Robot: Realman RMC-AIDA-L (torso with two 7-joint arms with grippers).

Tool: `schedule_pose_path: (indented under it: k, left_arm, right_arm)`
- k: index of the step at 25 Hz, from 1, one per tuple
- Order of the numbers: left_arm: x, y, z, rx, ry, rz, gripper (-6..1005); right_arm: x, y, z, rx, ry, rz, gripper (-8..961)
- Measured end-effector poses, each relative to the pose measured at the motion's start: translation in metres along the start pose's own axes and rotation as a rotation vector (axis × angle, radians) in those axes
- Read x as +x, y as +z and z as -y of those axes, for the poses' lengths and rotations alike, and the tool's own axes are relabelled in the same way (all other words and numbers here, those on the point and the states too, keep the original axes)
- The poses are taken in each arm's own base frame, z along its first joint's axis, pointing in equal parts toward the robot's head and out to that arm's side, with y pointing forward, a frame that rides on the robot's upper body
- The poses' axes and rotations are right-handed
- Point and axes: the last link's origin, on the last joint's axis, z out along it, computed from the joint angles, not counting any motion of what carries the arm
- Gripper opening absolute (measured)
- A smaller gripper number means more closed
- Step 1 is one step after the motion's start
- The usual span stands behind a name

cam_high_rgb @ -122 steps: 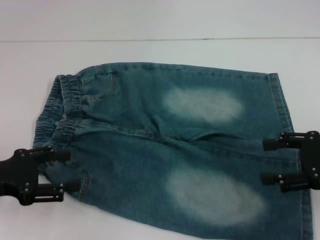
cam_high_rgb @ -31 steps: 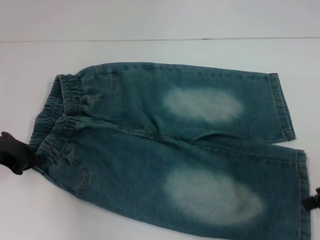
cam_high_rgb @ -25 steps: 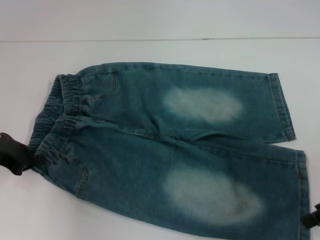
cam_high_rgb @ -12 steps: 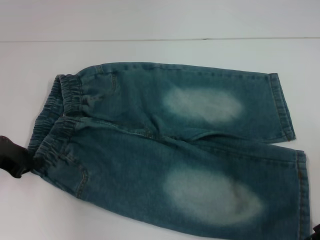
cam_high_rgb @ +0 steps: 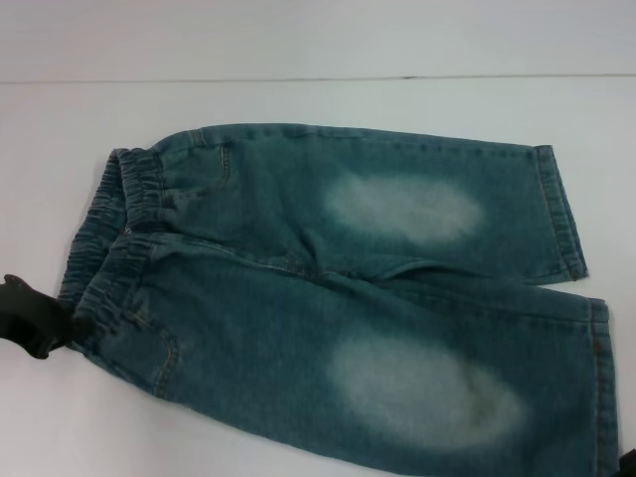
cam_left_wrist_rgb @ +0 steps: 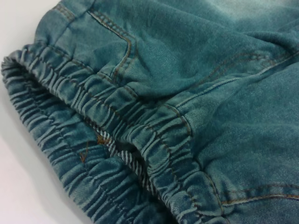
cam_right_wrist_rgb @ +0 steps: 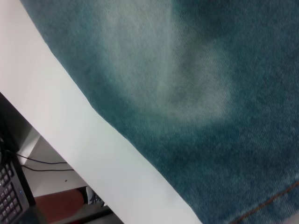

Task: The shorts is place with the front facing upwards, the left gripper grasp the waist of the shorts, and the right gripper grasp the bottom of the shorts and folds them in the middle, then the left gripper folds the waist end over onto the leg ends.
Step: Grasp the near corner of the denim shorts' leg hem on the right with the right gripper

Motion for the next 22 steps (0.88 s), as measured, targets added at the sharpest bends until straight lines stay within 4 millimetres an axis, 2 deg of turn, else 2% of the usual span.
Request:
schedule_pose_path:
  k: [12, 22]
  left_arm:
    - [0.0005, 0.0039, -0.0041, -0.01, -0.002, -0.004, 52]
    - [0.0, 0.0048, -0.0049, -0.013, -0.004, -0.004, 52]
  right_arm:
    - [-0.0036, -0.0019, 0.0021, -0.013, -0.026, 0.077, 821]
    - [-0.0044, 0.0034, 0.0031, -0.026, -0.043, 0.068, 648]
